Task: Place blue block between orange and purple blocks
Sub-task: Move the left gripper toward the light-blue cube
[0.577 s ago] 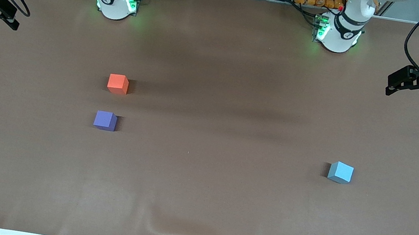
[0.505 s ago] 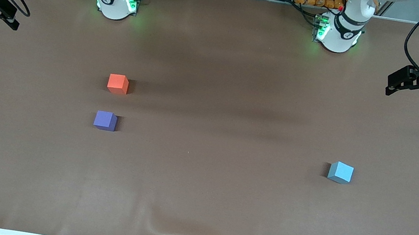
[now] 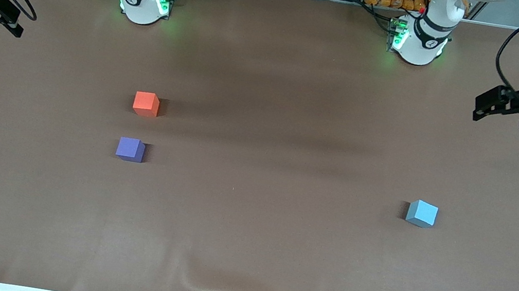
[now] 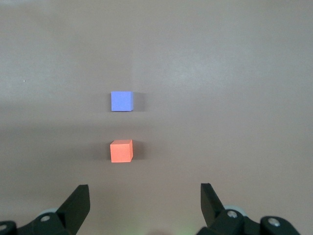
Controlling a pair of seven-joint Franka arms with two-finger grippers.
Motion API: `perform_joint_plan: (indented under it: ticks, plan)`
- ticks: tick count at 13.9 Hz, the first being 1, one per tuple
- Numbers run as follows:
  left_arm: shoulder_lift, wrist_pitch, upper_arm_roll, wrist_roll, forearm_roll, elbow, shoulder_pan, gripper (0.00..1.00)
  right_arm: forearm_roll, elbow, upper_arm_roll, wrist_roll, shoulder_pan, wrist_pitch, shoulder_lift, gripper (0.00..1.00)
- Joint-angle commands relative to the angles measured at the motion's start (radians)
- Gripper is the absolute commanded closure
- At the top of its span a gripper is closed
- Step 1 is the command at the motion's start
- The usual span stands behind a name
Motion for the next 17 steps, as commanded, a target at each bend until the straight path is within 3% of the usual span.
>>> perform_joint_plan:
  ticks: [1, 3, 9, 13, 17]
  plan:
    - [0.14, 0.028, 0.002, 0.002, 0.022, 0.06, 0.006, 0.0, 0.0, -0.006, 0.007, -0.017, -0.02, 0.003, -0.013, 0.0]
    - [0.238, 0.169, 0.001, 0.003, 0.072, 0.053, 0.003, 0.0, 0.0, -0.008, 0.007, -0.017, -0.018, 0.0, -0.013, 0.0]
    - [0.465, 0.323, 0.008, 0.006, 0.111, 0.063, 0.006, 0.0, 0.0, -0.006, 0.009, -0.017, -0.018, 0.0, -0.013, 0.0]
    - [0.56, 0.391, 0.008, 0.022, 0.178, 0.057, 0.017, 0.0, 0.0, -0.006, 0.009, -0.017, -0.018, 0.001, -0.013, 0.0]
    - [0.623, 0.441, 0.007, 0.074, 0.174, 0.051, 0.052, 0.0, 0.001, -0.006, 0.009, -0.017, -0.018, 0.001, -0.013, 0.0]
